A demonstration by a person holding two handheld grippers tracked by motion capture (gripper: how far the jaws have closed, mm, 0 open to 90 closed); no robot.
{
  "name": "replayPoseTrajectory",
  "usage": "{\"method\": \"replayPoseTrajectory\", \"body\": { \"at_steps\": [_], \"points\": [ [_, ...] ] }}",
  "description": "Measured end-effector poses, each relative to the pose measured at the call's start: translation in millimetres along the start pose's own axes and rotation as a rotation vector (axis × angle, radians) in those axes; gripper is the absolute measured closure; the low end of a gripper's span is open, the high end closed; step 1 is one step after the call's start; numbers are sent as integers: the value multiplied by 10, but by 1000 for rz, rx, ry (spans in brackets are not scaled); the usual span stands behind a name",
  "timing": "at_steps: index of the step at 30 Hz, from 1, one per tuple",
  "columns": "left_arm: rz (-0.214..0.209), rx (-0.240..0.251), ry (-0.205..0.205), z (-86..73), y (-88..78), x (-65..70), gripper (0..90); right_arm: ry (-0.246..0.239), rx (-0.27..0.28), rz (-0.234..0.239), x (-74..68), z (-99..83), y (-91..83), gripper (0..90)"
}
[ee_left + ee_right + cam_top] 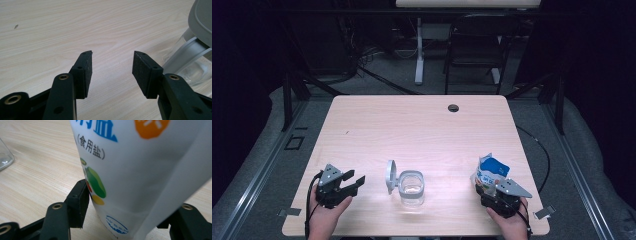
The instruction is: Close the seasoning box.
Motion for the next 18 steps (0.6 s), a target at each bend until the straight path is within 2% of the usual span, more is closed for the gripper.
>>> {"method": "replayPoseTrajectory", "body": {
  "at_steps": [18],
  "points": [
    [2,3,-9,-5,-12,-13,508,-6,-10,-1,2,8,31,412]
  ]
}}
Point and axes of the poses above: each handheld gripper's, and its own axes: y roughly forward along the jaws, z roughly out of its top, x roughly to its right, the point moved 10 cm from there along y, roughly forward along the jaws, and after that the axes turned 10 degrees about y, right-handed, at the moved point
